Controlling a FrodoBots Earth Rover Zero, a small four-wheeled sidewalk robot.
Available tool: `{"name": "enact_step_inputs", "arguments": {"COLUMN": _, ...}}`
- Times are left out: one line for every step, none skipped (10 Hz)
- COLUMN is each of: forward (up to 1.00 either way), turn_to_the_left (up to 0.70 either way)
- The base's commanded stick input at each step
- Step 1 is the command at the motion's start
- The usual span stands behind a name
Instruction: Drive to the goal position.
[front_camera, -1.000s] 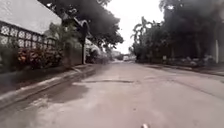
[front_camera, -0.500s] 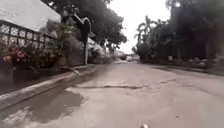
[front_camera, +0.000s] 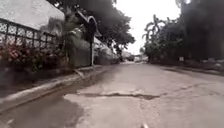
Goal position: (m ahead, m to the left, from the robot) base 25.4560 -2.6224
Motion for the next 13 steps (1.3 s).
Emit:
{"name": "enact_step_inputs", "arguments": {"forward": 1.0, "turn_to_the_left": 0.0}}
{"name": "enact_step_inputs", "arguments": {"forward": 1.0, "turn_to_the_left": -0.03}}
{"name": "enact_step_inputs", "arguments": {"forward": 1.0, "turn_to_the_left": -0.26}}
{"name": "enact_step_inputs", "arguments": {"forward": 1.0, "turn_to_the_left": -0.38}}
{"name": "enact_step_inputs", "arguments": {"forward": 1.0, "turn_to_the_left": -0.38}}
{"name": "enact_step_inputs", "arguments": {"forward": 1.0, "turn_to_the_left": -0.38}}
{"name": "enact_step_inputs", "arguments": {"forward": 1.0, "turn_to_the_left": -0.38}}
{"name": "enact_step_inputs", "arguments": {"forward": 1.0, "turn_to_the_left": -0.38}}
{"name": "enact_step_inputs", "arguments": {"forward": 1.0, "turn_to_the_left": -0.22}}
{"name": "enact_step_inputs", "arguments": {"forward": 1.0, "turn_to_the_left": 0.0}}
{"name": "enact_step_inputs", "arguments": {"forward": 1.0, "turn_to_the_left": 0.0}}
{"name": "enact_step_inputs", "arguments": {"forward": 1.0, "turn_to_the_left": 0.0}}
{"name": "enact_step_inputs", "arguments": {"forward": 1.0, "turn_to_the_left": 0.0}}
